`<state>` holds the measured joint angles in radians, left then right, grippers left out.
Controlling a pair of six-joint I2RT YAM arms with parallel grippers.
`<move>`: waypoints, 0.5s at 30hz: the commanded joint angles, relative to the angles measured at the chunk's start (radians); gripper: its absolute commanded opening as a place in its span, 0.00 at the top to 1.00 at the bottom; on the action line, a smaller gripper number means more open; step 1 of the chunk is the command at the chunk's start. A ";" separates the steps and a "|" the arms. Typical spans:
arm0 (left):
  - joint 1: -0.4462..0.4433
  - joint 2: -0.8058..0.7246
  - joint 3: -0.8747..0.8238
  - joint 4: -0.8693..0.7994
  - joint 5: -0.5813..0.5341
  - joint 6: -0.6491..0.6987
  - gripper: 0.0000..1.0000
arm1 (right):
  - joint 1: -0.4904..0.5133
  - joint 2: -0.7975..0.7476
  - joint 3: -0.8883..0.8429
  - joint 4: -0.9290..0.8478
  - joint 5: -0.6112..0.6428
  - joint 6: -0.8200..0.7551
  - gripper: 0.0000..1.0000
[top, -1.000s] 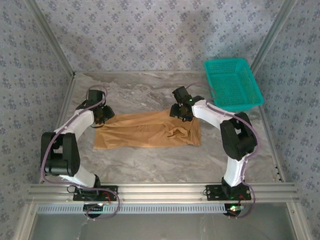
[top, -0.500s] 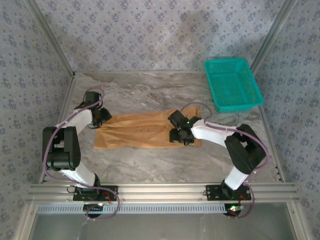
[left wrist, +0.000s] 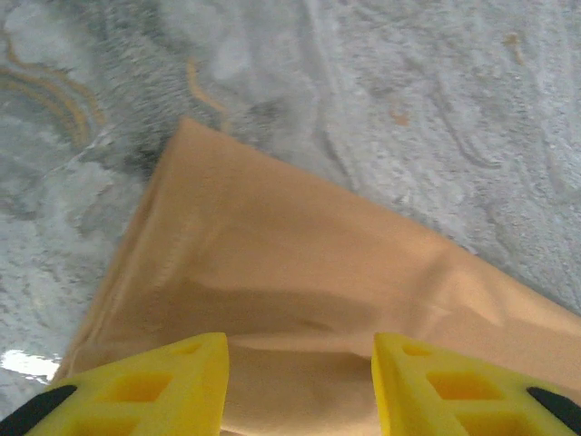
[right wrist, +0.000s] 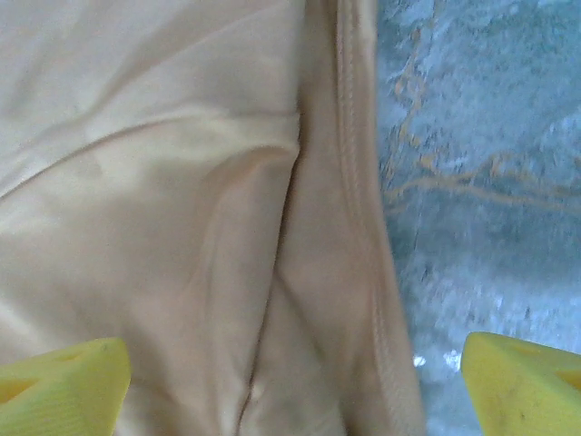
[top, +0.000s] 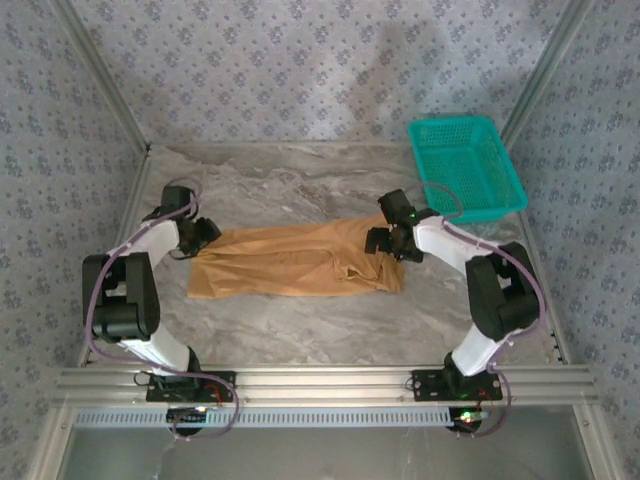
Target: Fold the inside-out t-shirt
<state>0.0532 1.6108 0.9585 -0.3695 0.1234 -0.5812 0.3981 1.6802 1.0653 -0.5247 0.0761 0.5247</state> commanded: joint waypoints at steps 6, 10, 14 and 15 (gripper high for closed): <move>0.076 -0.067 -0.056 0.018 0.093 -0.016 0.53 | 0.013 0.113 0.108 -0.055 -0.039 -0.113 0.07; 0.086 -0.054 -0.055 0.017 0.102 -0.011 0.53 | 0.016 0.143 0.119 -0.059 -0.015 -0.121 0.07; 0.087 -0.052 -0.060 0.021 0.100 -0.008 0.53 | 0.016 0.174 0.119 -0.072 0.030 -0.121 0.07; 0.087 -0.051 -0.060 0.021 0.099 -0.008 0.53 | 0.015 0.181 0.119 -0.072 0.043 -0.120 0.07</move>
<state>0.1337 1.5761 0.9066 -0.3546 0.2028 -0.5926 0.4103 1.8336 1.1652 -0.5552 0.0723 0.4240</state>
